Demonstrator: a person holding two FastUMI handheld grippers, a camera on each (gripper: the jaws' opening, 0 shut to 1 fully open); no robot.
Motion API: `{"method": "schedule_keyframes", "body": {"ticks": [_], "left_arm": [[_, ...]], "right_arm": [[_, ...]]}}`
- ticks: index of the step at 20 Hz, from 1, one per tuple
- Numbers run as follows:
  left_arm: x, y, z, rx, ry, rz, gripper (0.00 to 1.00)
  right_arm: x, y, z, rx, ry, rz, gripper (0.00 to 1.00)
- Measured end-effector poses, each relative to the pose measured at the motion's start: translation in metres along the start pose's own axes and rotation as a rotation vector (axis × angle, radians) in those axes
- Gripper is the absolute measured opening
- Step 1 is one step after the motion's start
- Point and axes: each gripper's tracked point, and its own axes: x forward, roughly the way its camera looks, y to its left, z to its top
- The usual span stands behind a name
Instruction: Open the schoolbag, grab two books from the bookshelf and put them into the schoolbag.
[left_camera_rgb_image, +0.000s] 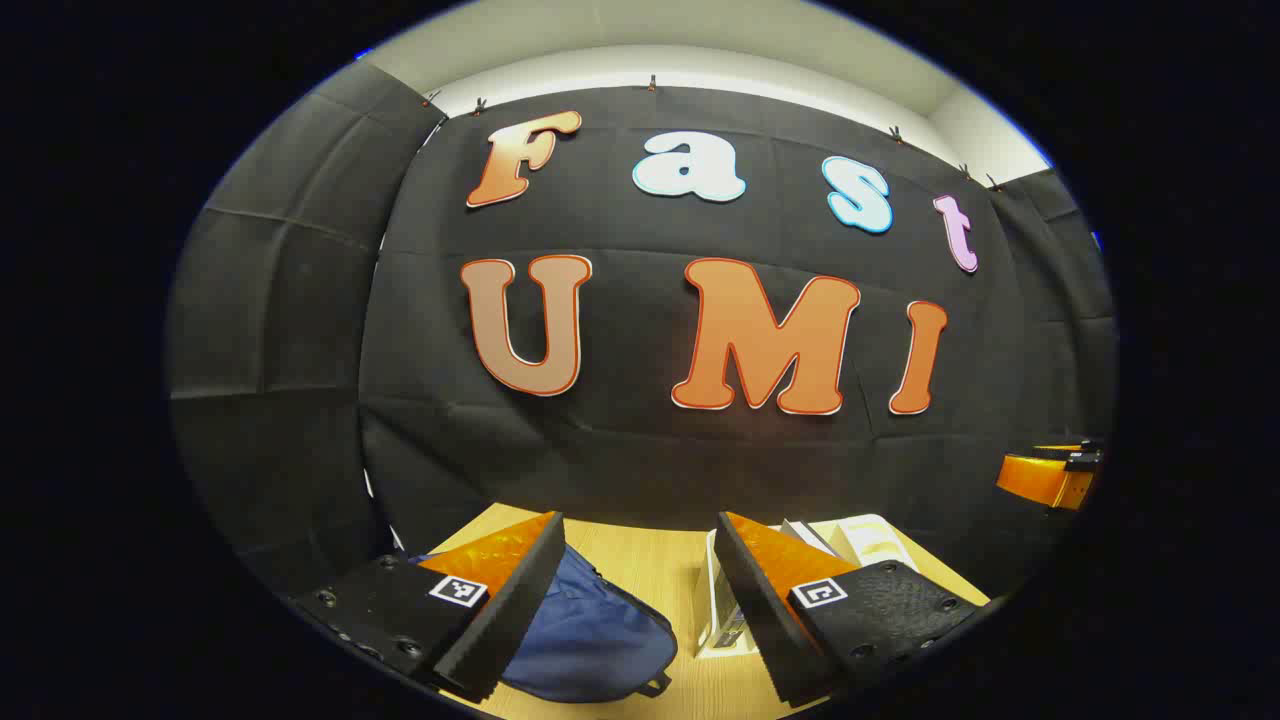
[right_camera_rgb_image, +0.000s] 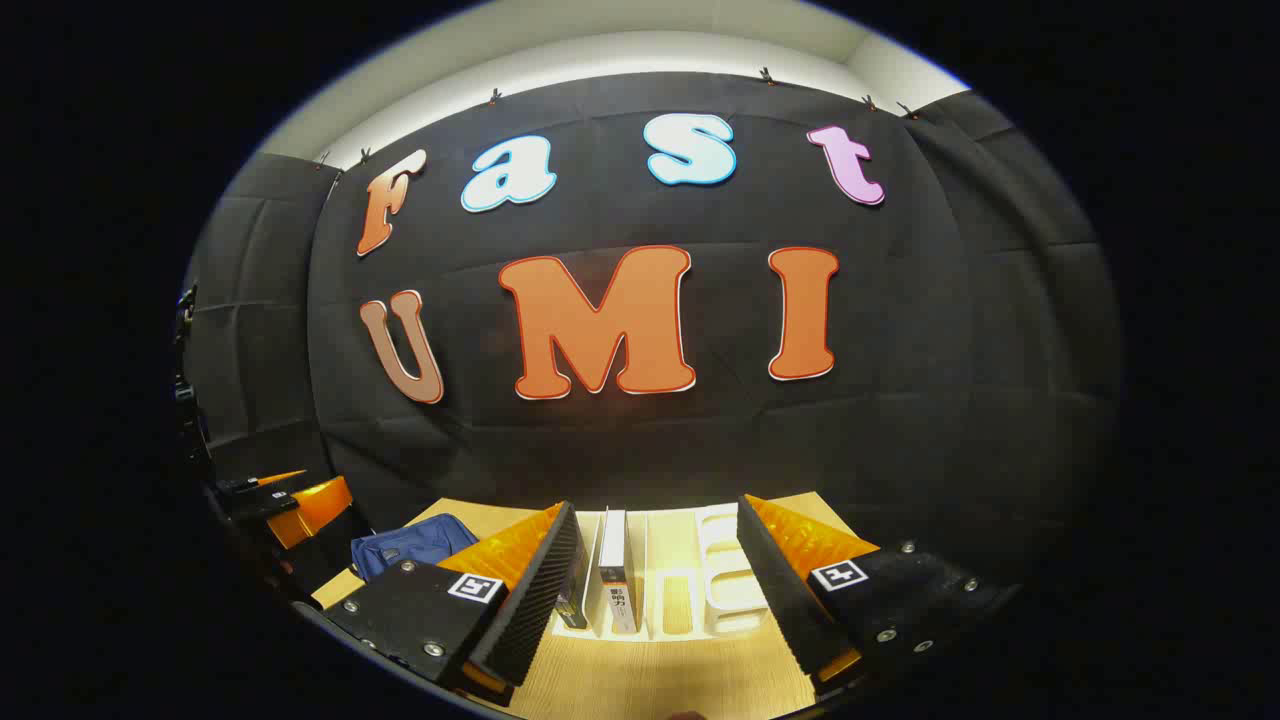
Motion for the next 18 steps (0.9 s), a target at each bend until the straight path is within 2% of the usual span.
{"method": "schedule_keyframes", "body": {"ticks": [2, 3, 5, 7, 9, 10, 11, 13, 14, 15, 18], "left_arm": [[0.001, -0.002, 0.0, -0.004, 0.002, -0.01, 0.94], [-0.001, -0.004, 0.0, -0.013, -0.001, -0.017, 0.94], [-0.001, -0.005, 0.0, -0.028, 0.001, -0.022, 0.94], [0.0, -0.006, -0.001, -0.028, 0.005, -0.023, 0.94], [-0.002, -0.006, -0.002, -0.019, 0.004, -0.022, 0.94], [-0.002, -0.005, -0.002, -0.015, 0.002, -0.02, 0.94], [0.0, -0.007, -0.003, -0.014, 0.003, -0.024, 0.94], [-0.001, -0.006, -0.005, -0.012, 0.007, -0.021, 0.94], [0.0, -0.006, -0.005, -0.011, 0.008, -0.02, 0.94], [0.001, -0.006, -0.006, -0.012, 0.009, -0.021, 0.94], [0.001, -0.015, -0.002, -0.058, -0.008, -0.059, 0.94]], "right_arm": [[0.001, 0.0, -0.002, -0.014, 0.0, -0.004, 1.0], [0.0, -0.001, -0.002, -0.022, 0.0, -0.005, 0.96], [0.0, 0.002, -0.004, -0.026, 0.008, 0.001, 1.0], [-0.001, 0.002, -0.005, -0.017, 0.014, 0.008, 0.96], [0.0, 0.001, -0.004, -0.016, 0.015, 0.003, 0.96], [0.001, 0.0, -0.005, -0.014, 0.018, 0.003, 1.0], [0.001, -0.001, -0.007, -0.01, 0.021, 0.004, 0.96], [0.001, -0.003, -0.008, -0.001, 0.027, 0.002, 0.96], [0.001, -0.004, -0.009, 0.001, 0.03, -0.001, 1.0], [0.001, -0.005, -0.01, 0.001, 0.032, -0.004, 0.96], [0.003, -0.009, -0.013, -0.004, 0.035, -0.011, 0.96]]}}
